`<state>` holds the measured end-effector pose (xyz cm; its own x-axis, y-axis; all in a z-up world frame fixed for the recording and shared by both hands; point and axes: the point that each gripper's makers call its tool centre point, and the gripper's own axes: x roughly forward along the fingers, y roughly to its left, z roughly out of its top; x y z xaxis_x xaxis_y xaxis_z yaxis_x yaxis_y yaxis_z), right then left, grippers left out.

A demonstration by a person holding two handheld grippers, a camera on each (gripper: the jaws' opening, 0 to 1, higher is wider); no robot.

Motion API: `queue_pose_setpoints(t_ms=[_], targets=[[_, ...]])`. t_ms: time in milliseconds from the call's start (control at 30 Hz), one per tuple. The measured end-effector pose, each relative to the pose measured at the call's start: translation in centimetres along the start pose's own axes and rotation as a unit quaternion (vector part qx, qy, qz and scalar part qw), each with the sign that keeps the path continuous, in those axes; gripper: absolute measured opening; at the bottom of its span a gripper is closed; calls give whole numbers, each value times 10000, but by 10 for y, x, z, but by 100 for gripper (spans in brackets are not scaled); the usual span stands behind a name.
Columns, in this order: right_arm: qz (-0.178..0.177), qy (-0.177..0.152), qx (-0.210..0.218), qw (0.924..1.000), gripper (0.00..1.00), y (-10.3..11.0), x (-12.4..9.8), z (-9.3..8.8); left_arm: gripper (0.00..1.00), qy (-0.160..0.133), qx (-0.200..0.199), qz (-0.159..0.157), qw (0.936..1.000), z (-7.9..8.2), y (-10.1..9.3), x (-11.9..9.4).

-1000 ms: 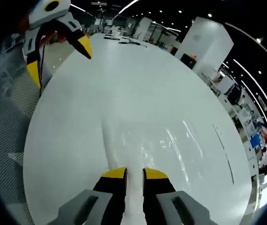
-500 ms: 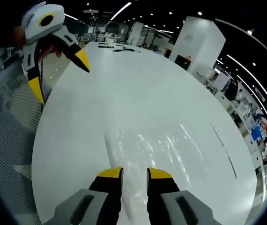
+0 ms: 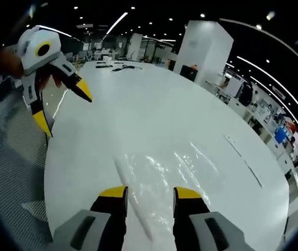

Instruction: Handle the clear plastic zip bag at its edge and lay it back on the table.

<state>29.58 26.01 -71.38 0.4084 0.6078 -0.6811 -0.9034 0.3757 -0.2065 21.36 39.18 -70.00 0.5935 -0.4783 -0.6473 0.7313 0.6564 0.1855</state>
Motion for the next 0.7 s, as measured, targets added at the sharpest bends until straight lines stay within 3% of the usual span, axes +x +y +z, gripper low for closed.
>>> queue_pose_setpoints(t_ms=[433,700], targets=[[-310,-420,531,9972,58,0,-20,5,60,-16,-44,-20,10000,2,-4,-3],[-427,-678,792,9936,63,6,-33,10,63,-41,-154,-18,9999,-2,-5,-5]])
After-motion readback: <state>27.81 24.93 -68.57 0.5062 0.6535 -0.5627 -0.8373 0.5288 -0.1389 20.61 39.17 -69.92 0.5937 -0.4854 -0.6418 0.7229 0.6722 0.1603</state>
